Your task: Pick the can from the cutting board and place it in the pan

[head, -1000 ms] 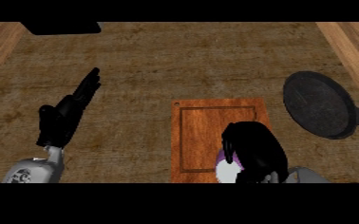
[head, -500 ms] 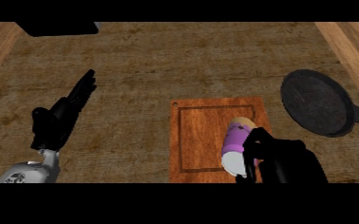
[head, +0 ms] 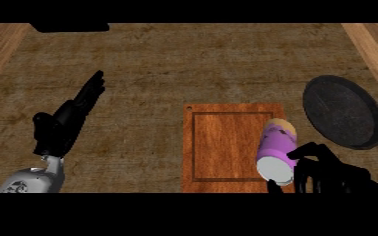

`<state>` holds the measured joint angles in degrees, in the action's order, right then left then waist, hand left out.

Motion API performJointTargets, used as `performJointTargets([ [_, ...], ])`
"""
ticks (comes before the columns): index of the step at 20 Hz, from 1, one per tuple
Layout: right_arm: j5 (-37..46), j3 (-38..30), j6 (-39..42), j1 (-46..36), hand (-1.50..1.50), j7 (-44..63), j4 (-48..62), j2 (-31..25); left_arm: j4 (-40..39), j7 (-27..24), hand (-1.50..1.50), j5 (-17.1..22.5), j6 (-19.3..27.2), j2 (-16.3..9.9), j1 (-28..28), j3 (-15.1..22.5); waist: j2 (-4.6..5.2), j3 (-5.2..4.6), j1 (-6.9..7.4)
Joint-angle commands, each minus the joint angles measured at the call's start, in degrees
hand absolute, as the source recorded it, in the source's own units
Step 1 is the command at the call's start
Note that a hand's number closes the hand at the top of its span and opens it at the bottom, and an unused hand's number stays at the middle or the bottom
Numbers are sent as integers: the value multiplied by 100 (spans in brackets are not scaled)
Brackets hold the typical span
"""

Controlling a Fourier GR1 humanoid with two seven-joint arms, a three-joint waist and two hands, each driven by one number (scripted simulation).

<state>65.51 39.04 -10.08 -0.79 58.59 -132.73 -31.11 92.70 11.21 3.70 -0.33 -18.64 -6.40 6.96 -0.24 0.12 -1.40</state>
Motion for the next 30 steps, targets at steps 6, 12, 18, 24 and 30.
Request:
performJointTargets([
  [6,-1254,-1661,-1920,1000,150,-1527,1197,-261,25,75,0,-53,-90,152,-17,-63,25,-4,120],
  [12,-2199,-2673,-2534,272,150,-2727,3160,-324,-357,-23,0,-211,-135,259,-347,-50,42,-6,152],
  [18,-3135,-3110,-2837,-253,150,-4487,5027,-195,-499,-72,0,-65,-449,92,-459,-364,44,-6,175],
  [24,-3948,-3888,-2453,-1191,150,-6006,6836,-200,119,112,0,-460,-215,427,1,0,34,-6,203],
  [30,-3996,-4421,-2595,-1961,150,-7231,8534,63,-174,-8,0,-645,-206,643,-257,-83,41,-7,197],
])
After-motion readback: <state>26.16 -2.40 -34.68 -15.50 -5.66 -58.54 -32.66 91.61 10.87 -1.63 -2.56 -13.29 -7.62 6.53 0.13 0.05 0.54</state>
